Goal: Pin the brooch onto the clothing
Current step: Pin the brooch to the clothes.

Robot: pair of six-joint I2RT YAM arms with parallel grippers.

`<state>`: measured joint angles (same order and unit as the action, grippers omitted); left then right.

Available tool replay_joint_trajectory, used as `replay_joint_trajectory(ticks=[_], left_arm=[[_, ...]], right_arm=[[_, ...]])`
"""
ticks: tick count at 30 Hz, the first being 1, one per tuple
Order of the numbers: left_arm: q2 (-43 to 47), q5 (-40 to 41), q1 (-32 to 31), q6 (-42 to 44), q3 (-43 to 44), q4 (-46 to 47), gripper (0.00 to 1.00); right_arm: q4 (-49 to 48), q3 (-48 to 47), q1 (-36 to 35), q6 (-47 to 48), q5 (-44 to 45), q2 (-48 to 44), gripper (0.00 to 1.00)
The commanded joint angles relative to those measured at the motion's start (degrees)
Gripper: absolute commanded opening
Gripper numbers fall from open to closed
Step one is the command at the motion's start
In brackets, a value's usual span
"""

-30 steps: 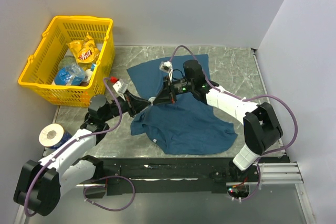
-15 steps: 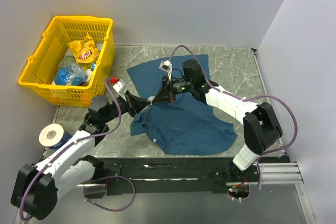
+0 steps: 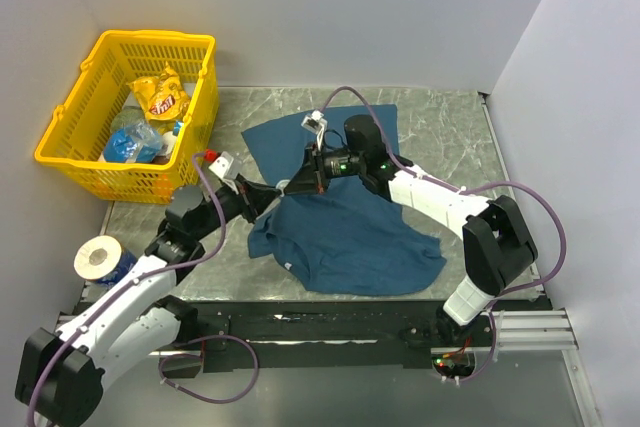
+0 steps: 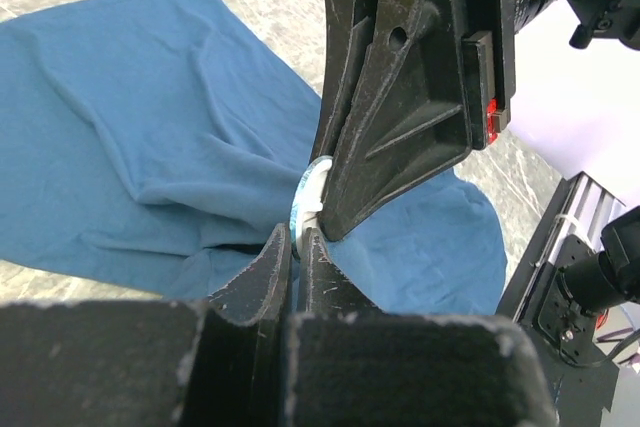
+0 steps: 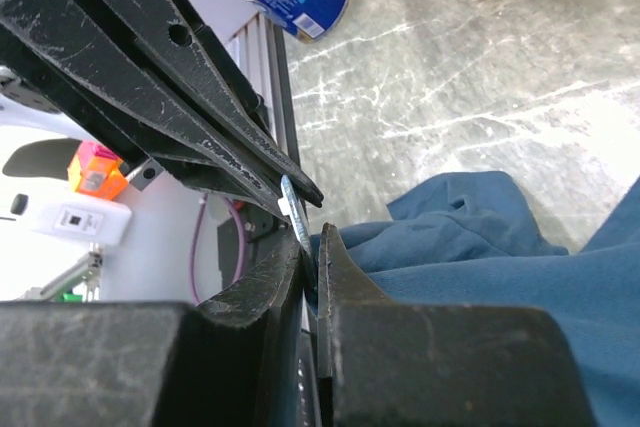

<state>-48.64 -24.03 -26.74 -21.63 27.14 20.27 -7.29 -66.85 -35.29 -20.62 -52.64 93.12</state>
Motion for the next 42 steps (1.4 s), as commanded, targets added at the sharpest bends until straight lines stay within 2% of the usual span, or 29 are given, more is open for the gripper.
replay_joint_trajectory(ticks=[1,11,14,27,38,42], left_arm=[[4.2,-6.7,-2.3,0.9,0.1,1.4,0.01],[7.5,-6.2,-2.4,-0.1,-1.8,1.6,0.01],[8.0,-5.6,-2.4,-0.1,-2.3,1.3,0.01],[10.1,-4.0,-2.4,-0.5,-3.3,0.3,0.01],[10.5,-3.5,-2.4,-0.7,-3.5,0.1,0.01],[10.3,-1.6,-2.4,-0.6,-3.2,-0.6,0.01]], right_arm=[[-5.8,-1.0,1.8,-4.2,14.8,-0.7,0.0],[-8.8,0.9,2.5,-7.9,18.1,-1.8,0.0],[-9.4,1.3,2.6,-8.8,18.6,-1.8,0.09],[-12.1,4.4,2.7,-10.1,22.1,-4.0,0.31],[-13.1,5.5,3.0,-10.2,22.2,-4.4,0.32],[-11.6,5.5,3.1,-9.0,23.2,-5.4,0.37]])
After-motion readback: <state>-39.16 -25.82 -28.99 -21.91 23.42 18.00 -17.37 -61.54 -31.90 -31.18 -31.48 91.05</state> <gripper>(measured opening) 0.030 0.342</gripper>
